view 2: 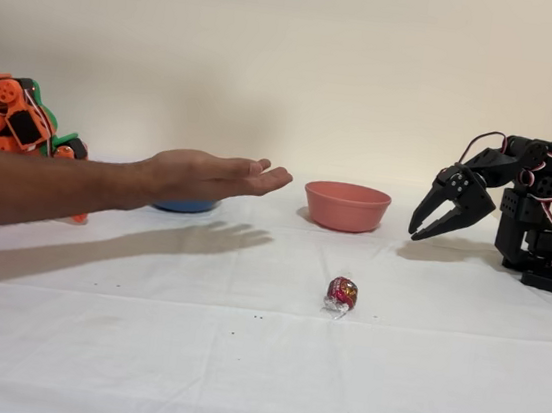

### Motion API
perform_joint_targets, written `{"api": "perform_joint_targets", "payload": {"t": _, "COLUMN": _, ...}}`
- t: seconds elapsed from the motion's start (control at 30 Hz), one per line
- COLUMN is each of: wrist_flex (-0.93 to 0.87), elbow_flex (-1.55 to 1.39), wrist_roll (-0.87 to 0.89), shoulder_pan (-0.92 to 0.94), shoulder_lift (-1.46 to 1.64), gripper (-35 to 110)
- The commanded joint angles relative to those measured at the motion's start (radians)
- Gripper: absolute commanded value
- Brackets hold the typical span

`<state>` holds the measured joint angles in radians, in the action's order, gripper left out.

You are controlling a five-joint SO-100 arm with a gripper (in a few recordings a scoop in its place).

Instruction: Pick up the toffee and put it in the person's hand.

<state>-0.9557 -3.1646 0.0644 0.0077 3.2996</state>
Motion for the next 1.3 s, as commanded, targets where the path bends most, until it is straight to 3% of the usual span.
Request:
{"api": "perform_joint_targets", "payload": {"t": 0.0, "wrist_flex": 0.031, "elbow_flex": -0.049, "wrist_roll": 0.011, "shoulder_pan": 0.014, "shoulder_lift": 0.071, "gripper": 0}}
{"api": "perform_joint_targets", "payload": {"t": 0.5, "wrist_flex": 0.069, "elbow_flex": 0.109, "wrist_roll": 0.011, "shoulder_pan": 0.018, "shoulder_lift": -0.002, "gripper": 0}}
{"api": "perform_joint_targets", "payload": {"t": 0.9, "wrist_flex": 0.183, "elbow_flex": 0.561, "wrist_roll": 0.012, "shoulder_pan": 0.014, "shoulder_lift": -0.580, "gripper": 0}}
{"api": "perform_joint_targets", "payload": {"t": 1.1, "wrist_flex": 0.103, "elbow_flex": 0.908, "wrist_roll": 0.020, "shoulder_pan": 0.009, "shoulder_lift": -0.946, "gripper": 0}}
{"api": "perform_joint_targets", "payload": {"t": 1.27, "wrist_flex": 0.075, "elbow_flex": 1.052, "wrist_roll": -0.006, "shoulder_pan": -0.060, "shoulder_lift": -1.026, "gripper": 1}}
